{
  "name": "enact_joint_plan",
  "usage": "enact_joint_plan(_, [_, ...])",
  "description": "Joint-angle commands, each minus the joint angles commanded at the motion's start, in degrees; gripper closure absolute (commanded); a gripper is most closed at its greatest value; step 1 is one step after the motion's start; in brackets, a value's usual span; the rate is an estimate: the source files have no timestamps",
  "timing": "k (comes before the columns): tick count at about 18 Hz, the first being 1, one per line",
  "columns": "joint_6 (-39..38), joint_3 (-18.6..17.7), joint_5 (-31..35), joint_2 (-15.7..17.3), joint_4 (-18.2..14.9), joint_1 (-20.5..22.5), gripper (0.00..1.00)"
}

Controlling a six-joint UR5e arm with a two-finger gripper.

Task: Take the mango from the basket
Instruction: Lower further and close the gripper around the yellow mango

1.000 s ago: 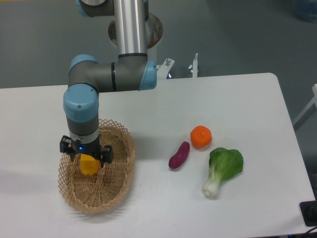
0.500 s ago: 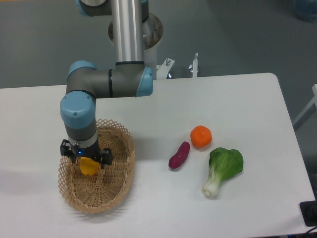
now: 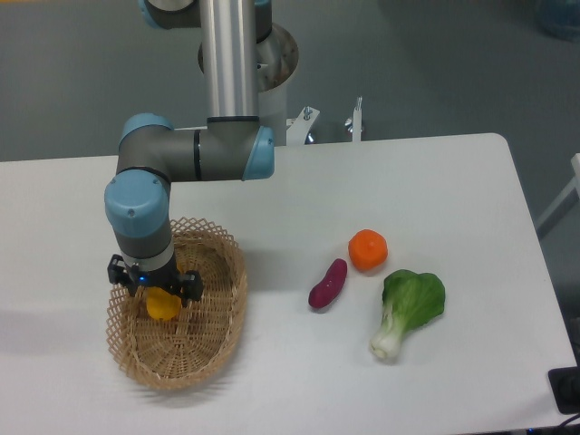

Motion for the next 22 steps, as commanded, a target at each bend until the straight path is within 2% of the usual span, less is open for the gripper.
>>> enact_joint_plan(3, [0.0,0.0,0.2,0.0,0.3,-0.1,0.03])
enact_joint_plan(6, [-1.1,0.0,0.6,0.1,0.5,0.0,0.19])
enact_joint_plan(12, [-1.0,-0.2,2.2,0.0,0.7,-0.1,0.26])
enact_joint_plan(16, [-0.8,-0.2,2.2,0.2,0.7,-0.1,0.37])
enact_joint_plan(19, [-0.7,-0.2,2.4,0.5,0.6,0.0,0.48])
enact_joint_plan(22, [-0.4,0.2,3.9,0.5,0.7,-0.1,0.52])
